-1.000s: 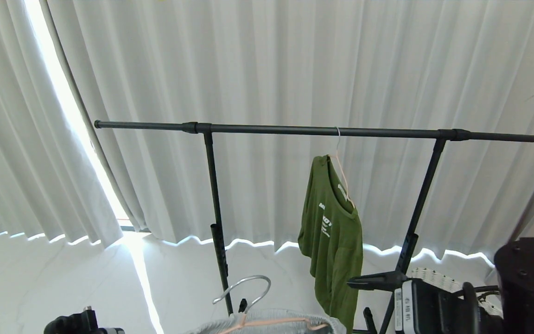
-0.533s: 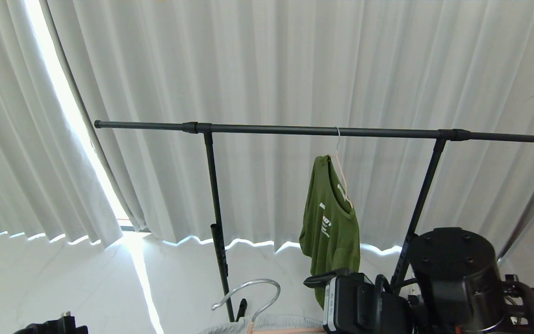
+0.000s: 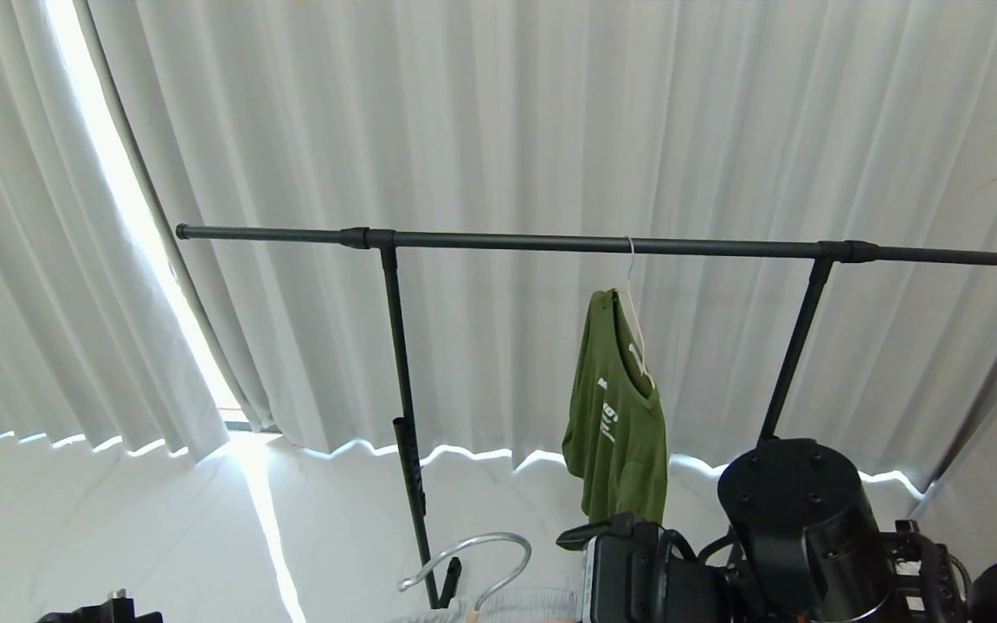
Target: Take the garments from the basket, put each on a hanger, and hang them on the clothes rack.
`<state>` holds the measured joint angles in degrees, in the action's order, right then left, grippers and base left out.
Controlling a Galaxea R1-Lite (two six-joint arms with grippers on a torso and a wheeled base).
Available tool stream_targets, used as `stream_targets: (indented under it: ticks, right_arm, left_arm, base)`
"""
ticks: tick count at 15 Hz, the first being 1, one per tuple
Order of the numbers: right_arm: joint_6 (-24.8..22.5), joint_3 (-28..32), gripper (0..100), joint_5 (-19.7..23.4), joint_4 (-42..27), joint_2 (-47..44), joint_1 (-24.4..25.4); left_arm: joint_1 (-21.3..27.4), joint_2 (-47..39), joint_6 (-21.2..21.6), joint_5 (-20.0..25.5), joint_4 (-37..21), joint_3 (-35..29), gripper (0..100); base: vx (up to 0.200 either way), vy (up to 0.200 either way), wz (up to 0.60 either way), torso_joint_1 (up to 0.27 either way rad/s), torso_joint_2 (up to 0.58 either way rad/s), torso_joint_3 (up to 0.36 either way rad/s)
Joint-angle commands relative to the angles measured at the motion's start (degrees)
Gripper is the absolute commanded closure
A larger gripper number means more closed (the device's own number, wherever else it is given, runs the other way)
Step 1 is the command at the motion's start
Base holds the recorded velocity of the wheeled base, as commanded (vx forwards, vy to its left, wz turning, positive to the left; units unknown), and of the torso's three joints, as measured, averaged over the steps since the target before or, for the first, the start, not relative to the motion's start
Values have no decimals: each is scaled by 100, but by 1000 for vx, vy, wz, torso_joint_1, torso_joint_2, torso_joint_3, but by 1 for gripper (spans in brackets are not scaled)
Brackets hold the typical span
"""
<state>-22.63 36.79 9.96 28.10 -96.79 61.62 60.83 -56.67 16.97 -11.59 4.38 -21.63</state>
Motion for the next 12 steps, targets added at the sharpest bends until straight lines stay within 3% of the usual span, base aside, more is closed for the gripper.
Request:
stream_targets:
  ticks: [1,2,12]
  right_arm:
    - [-137,3,0,32,-6,-50,43]
    - [-172,3,100,32,3,-50,78]
    - [-172,-5,100,-12,3,47,78]
  left_arm:
    - [-1,-2,-1,-1,2,1,100]
    - [-1,-2,-1,-1,2,1,100]
    - [8,-19,8,-10,2,36,100]
  base:
    - [0,0,0,0,0,0]
    - [0,0,0,0,0,0]
    - [0,0,0,0,0,0]
